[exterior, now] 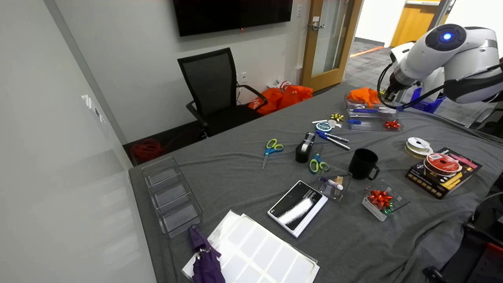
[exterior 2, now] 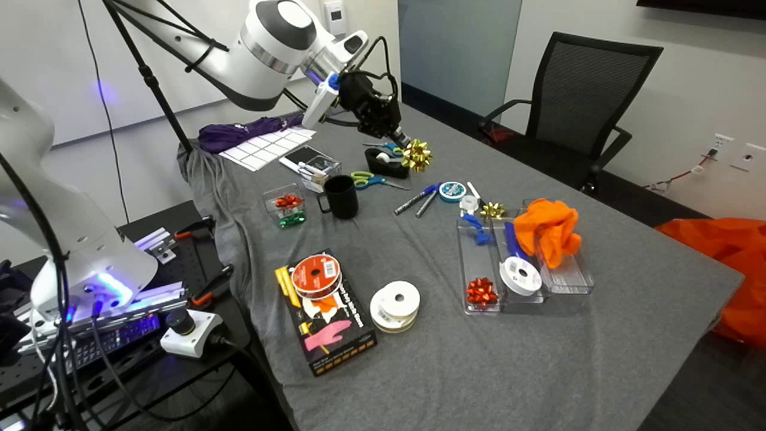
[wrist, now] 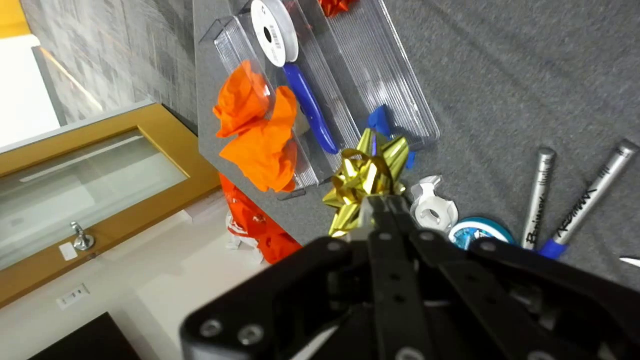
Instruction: Take the bow out of the plastic container and put it into another container on the right
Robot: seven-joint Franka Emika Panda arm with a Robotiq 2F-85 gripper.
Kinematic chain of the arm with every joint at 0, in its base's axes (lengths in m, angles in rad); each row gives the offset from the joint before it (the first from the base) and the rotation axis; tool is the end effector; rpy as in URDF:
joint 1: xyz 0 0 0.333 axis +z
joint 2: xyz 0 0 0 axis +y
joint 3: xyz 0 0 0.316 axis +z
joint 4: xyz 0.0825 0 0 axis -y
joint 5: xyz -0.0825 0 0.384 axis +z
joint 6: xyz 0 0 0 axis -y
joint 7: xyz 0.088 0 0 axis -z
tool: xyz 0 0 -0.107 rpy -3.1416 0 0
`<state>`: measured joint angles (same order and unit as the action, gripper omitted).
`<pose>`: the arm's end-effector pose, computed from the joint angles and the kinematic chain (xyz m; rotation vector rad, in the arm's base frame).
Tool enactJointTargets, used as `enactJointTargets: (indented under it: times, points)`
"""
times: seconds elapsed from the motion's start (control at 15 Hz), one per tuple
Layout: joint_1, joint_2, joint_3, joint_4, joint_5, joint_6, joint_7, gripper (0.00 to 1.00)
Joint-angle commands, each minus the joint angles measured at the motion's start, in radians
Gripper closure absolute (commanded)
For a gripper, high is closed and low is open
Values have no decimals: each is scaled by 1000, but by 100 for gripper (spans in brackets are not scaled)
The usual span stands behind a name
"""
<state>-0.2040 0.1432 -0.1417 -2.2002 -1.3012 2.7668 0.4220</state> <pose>0.5426 -0.1506 0.3412 2.3654 0.4685 0.4585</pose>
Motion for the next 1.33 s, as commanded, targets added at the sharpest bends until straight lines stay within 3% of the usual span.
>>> enactJointTargets:
  times: [0.0,0.87,1.27]
  points:
    - [-14,85,-27,59,-54,15,34,100]
    - [14,501,-81,394,-86,-113,159,100]
    - [6,622,-97,513,-82,-141,176,100]
